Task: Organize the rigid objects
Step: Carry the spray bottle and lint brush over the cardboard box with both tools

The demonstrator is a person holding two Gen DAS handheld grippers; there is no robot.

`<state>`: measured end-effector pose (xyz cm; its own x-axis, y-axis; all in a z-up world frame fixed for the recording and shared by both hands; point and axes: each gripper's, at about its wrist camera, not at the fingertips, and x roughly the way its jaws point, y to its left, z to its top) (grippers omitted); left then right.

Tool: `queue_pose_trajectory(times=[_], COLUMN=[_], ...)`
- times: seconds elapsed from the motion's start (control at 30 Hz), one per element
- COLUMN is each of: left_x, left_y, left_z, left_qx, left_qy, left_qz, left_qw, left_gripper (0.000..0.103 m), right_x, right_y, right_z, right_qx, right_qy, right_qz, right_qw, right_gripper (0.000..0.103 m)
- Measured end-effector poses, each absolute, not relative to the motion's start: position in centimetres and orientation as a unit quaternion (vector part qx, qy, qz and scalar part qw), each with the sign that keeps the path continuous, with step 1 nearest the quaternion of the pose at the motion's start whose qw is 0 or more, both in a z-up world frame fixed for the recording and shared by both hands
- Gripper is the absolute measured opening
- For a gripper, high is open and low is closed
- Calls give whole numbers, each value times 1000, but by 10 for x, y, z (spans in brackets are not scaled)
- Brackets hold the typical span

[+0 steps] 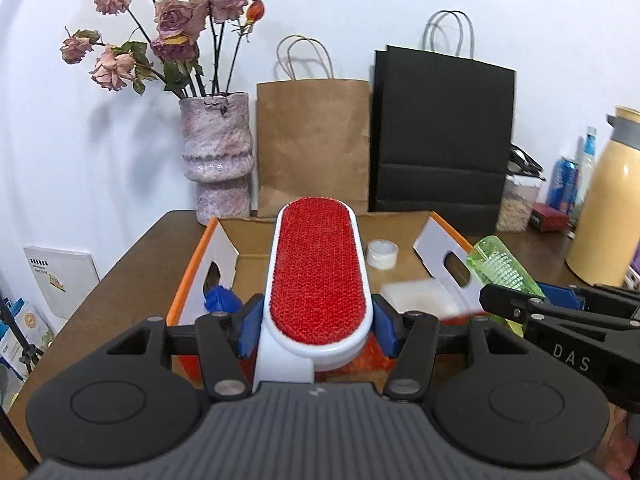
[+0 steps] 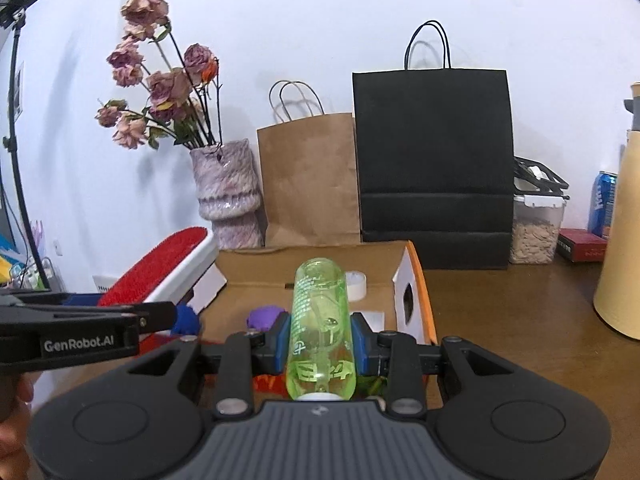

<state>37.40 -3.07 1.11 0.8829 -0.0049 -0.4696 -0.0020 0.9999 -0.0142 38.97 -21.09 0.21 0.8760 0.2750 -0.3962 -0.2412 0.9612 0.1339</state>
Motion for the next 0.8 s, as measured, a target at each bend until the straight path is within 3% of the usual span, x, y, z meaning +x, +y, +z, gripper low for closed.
queue_pose_trajectory(times=[0.8], left_x=[492], left_y=[-13], left_z=[-1], left_qx=[-13], left_qy=[248], left_qz=[34], left_qw=[968], left_gripper=[57], right_x=[514], right_y=[-179], right_z=[-1], right_qx=[26], right_qy=[216], right_qz=[139], right_qw=[966], right_gripper=[30])
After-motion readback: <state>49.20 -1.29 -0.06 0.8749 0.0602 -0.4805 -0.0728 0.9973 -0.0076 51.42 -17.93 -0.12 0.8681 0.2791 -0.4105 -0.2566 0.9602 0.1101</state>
